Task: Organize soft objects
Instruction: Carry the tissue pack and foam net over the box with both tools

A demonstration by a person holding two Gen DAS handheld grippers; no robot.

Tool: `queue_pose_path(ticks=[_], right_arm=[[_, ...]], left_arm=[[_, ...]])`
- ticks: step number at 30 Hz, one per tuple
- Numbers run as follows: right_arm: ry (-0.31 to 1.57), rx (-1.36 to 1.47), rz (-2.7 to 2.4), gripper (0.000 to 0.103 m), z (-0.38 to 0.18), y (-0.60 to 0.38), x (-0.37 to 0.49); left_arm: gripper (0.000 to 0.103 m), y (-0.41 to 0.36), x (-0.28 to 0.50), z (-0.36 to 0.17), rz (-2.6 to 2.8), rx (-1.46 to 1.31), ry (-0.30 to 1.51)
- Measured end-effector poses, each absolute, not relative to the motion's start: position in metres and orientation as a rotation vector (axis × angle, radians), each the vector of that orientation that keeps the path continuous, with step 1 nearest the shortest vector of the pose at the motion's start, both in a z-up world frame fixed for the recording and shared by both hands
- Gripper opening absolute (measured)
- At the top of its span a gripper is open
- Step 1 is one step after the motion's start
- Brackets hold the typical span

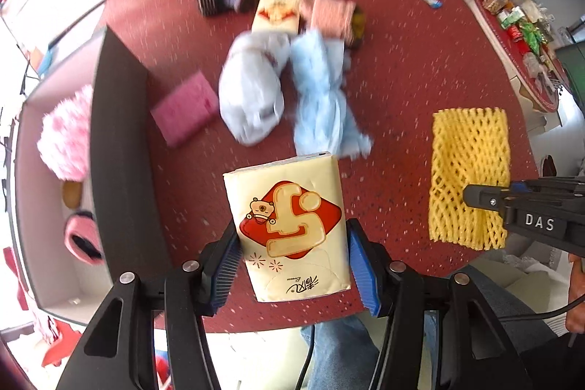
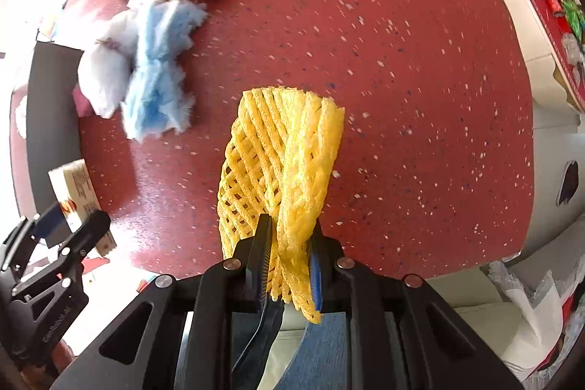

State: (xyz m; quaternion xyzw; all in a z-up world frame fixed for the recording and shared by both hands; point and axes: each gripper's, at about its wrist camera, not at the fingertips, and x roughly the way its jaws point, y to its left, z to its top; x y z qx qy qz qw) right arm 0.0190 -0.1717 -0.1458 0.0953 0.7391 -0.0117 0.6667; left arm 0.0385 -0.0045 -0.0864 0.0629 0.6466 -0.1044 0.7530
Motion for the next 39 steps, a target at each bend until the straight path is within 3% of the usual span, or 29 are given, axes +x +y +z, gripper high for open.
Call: queue_pose_path(ticks=[20,39], right_arm=[[1.546,0.094,-0.019,0.020,-0.075,-0.148,0.049],[1.504,-0.044,0.024,0.020,-0.063,-0.103,0.067]], left_arm=[[0.057,0.025,0.056,-0.057,-0.211,0.079,1.272],[0.057,0.069,0.056,-0.049,-0.106,-0.030,1.221]])
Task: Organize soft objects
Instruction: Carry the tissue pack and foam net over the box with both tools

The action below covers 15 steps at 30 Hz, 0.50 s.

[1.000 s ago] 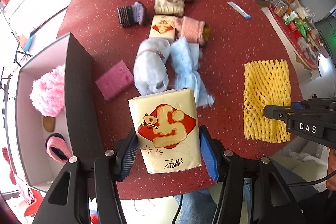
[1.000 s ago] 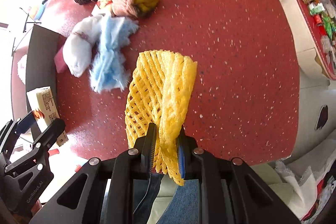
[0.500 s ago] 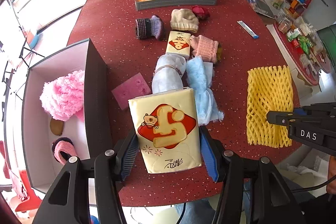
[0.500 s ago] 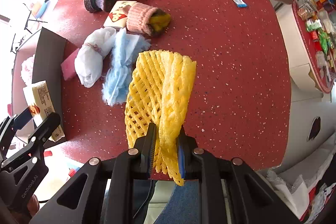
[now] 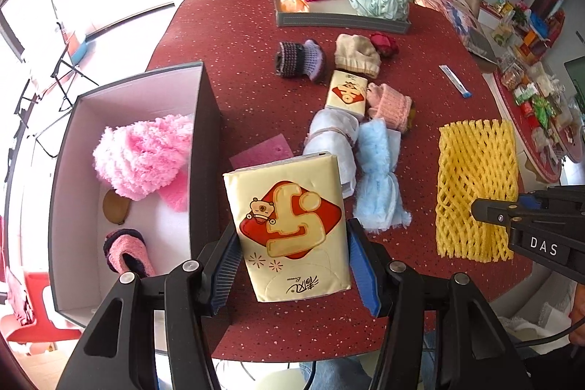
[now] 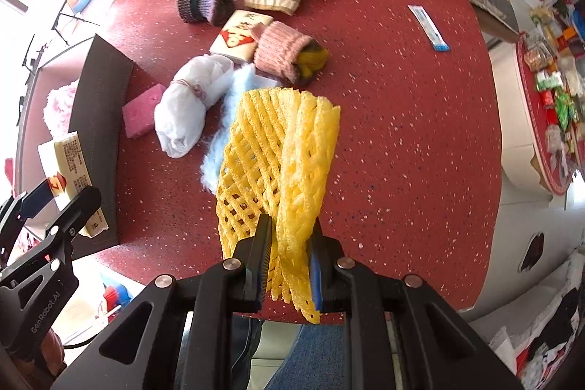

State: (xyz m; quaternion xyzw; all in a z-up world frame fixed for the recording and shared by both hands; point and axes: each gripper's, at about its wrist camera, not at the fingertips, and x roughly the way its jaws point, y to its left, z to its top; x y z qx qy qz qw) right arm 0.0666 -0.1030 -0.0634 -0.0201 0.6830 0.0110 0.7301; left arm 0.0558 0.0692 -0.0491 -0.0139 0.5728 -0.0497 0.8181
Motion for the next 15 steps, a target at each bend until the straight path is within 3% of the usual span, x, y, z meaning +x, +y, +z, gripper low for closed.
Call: queue_pose_path(ticks=[15], right_arm=[[1.447,-0.210,0.164,0.020,-0.049,-0.035,0.087]], left_arm=[[0.057,0.137,0.044,-0.047,0.084,-0.158,1.198]])
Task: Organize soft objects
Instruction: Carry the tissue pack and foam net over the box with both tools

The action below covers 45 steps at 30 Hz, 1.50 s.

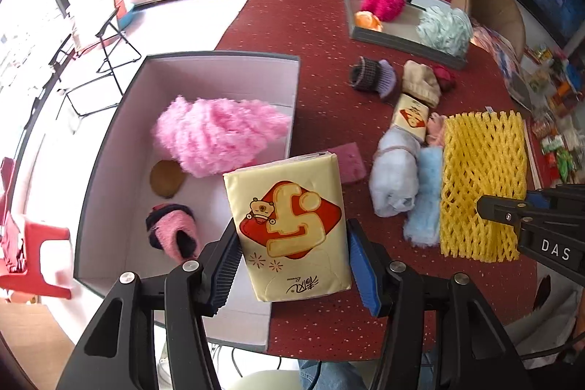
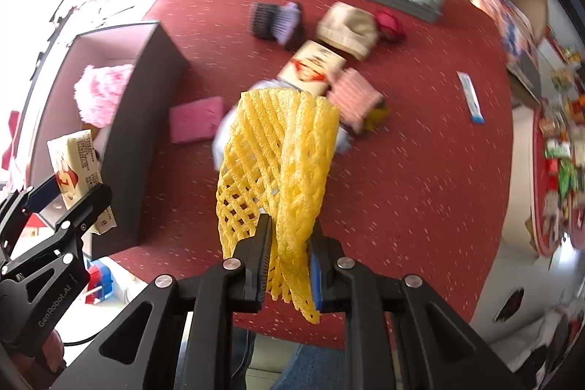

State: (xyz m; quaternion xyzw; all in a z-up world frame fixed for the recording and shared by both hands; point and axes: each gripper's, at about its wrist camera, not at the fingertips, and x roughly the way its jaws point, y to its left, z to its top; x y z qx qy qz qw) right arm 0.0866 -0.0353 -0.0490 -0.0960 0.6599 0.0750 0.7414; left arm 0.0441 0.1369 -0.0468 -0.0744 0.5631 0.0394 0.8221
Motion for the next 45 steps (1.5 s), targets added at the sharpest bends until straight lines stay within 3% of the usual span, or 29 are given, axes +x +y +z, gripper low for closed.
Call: queue_pose_path(ticks=[18,45], right_arm=[[1.411,-0.329,0.501,0.020,-0.039,0.116,0.089],[1.447,-0.311,0.639,0.020,-0.062,0.185,0.097]], left_arm=[[0.057,0.247,0.016,-0.070,0.397,-0.281,1.237],[0.057,0.269,0.015,-0.088,0.453,-0.315,1.297]])
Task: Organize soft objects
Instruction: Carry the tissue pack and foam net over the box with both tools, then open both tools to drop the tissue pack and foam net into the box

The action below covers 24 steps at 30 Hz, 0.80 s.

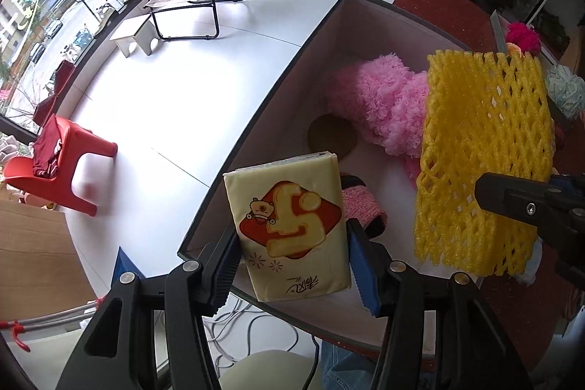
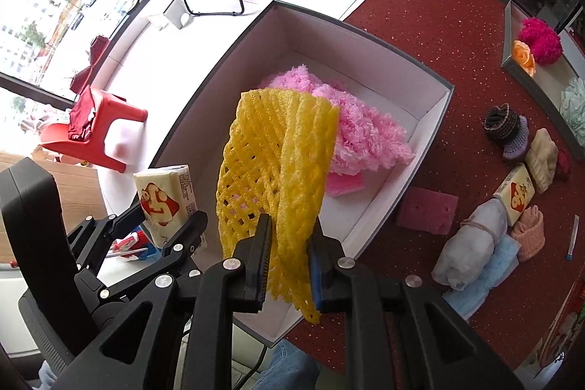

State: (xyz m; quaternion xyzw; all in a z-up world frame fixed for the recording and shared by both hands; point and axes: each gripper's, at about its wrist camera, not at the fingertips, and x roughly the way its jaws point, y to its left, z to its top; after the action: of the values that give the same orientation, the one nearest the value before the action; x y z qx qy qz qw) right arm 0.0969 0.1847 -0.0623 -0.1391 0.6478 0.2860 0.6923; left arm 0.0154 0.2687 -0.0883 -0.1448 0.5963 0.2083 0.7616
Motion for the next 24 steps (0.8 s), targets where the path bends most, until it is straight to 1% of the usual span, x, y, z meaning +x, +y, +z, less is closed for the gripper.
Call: queue_pose_path(ticks=[11,21,22,23,24], right_arm=[[1.474,-0.290,0.639,0.021,-0.079,0.190,0.099],[1.498,-0.335,0.614,0.021,-0.096,0.196,0.100],[1.500,-0.338,0.613,0.021,-0.098,0.197,0.100],[1.499,-0.339,0.613,0.022,-0.100,0.197,0.099],[1.500,-0.338,0.615,0.028,-0.101,0.198,0.099]], left_arm=[[0.057,0.268,0.021,-0.096,0.446,-0.307,1.324],[0.058,0.265,0.021,-0.098,0.432,-0.289,1.328],[0.062,0.265,0.021,-0.098,0.429,-0.289,1.326],[0.077,0.265,0.021,-0.097,0.431,-0.285,1.323],[0.086,0.265,0.020,-0.096,0.438,-0.277,1.316]])
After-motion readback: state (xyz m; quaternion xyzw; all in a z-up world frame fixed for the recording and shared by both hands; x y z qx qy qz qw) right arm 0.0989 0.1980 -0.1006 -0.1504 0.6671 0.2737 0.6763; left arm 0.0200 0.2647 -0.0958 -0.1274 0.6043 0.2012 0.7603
